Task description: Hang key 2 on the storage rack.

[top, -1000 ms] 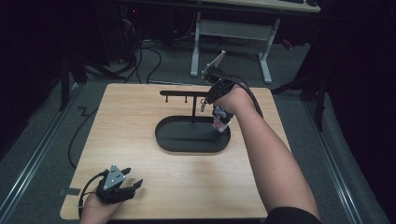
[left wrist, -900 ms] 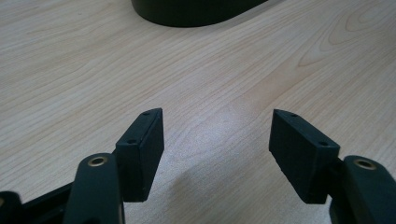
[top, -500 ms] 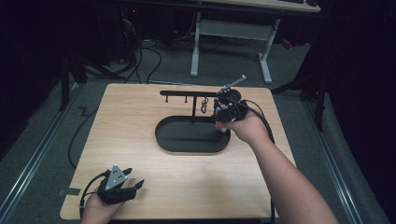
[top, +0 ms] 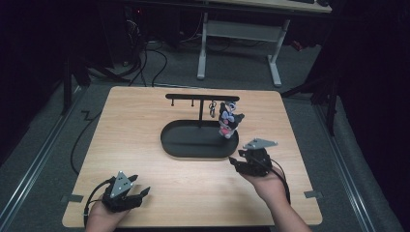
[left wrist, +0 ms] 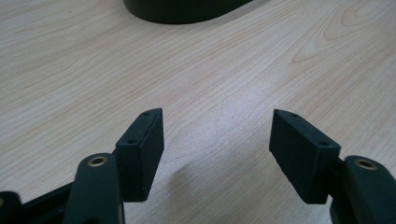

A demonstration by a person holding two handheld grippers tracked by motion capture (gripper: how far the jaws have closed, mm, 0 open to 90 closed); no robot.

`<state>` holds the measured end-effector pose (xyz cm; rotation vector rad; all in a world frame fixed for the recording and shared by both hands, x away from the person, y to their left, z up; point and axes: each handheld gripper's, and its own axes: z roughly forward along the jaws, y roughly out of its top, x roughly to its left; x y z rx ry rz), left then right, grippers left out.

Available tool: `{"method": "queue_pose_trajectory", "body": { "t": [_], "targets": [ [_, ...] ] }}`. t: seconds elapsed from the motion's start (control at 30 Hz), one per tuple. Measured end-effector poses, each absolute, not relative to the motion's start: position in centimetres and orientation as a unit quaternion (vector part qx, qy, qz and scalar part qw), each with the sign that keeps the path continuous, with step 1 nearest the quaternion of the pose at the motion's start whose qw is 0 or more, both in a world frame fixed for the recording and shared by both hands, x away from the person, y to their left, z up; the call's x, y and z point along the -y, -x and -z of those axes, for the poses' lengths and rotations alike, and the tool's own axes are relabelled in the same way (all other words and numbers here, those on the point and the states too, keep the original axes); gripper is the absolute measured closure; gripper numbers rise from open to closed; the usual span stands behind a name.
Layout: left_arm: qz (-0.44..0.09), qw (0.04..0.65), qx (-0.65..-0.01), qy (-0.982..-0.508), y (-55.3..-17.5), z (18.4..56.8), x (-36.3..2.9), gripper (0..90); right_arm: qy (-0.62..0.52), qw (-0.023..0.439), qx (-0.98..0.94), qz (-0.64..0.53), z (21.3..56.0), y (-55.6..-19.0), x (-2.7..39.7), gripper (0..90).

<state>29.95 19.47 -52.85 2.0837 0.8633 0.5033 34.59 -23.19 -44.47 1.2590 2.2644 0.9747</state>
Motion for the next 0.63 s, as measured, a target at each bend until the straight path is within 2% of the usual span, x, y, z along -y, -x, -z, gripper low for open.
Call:
{"method": "queue_pose_trajectory", "body": {
  "t": [0.17,0.33,0.47,0.63],
  "targets": [
    [-0.198,0.405,-0.34,-0.825,-29.9,52.9,-19.3,35.9,-0.454,0.203,-0.786,-0.367,48.7,-31.8,24.9,47.6],
    [-0.195,0.404,-0.34,-0.826,-29.7,53.0,-19.0,35.9,-0.452,0.233,-0.763,-0.4,51.2,-29.2,26.1,44.5],
    [-0.192,0.41,-0.342,-0.824,-29.6,52.9,-18.6,35.8,-0.435,0.245,-0.764,-0.409,51.0,-28.1,27.2,42.7],
    [-0.19,0.412,-0.343,-0.823,-29.3,52.8,-18.1,35.6,-0.457,0.235,-0.741,-0.432,51.2,-28.3,28.3,40.0]
  ]
}}
